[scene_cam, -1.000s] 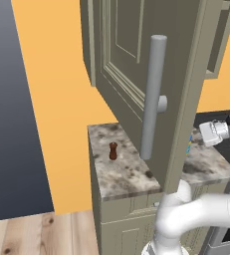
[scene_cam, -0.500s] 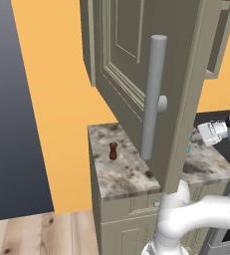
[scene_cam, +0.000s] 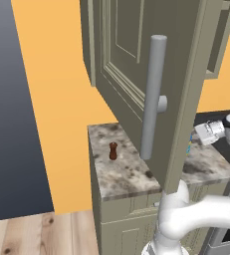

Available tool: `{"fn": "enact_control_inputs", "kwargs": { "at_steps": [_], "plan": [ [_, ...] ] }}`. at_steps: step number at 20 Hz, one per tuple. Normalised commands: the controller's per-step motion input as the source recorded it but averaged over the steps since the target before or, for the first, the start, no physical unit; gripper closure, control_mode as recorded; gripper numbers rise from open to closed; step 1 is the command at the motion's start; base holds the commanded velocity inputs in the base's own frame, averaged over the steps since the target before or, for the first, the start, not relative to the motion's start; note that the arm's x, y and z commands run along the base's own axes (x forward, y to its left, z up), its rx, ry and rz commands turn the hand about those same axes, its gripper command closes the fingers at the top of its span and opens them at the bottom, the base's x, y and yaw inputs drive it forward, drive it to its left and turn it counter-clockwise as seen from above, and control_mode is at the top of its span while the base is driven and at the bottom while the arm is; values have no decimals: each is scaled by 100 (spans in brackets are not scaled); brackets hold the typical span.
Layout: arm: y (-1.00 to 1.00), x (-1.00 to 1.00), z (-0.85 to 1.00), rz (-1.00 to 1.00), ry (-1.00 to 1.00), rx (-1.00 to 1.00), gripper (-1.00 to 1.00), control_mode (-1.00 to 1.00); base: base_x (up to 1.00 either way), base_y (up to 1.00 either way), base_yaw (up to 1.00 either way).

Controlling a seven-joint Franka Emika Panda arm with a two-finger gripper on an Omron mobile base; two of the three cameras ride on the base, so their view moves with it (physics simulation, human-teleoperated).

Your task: There are various items on the counter. Only move the condiments/shakers into the cabinet.

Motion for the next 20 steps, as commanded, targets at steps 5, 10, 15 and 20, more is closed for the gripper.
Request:
{"fn": "enact_control_inputs", "kwargs": {
  "at_steps": [5,10,15,20],
  "plan": [
    [18,0,0,3,1,0,-100,-100,0,0,0],
    [13,0,0,2,0,0,-100,-100,0,0,0],
    [4,0,-2,1,1,1,100,-100,0,0,0],
    [0,-10,5,0,0,2,100,-100,0,0,0]
  ]
}}
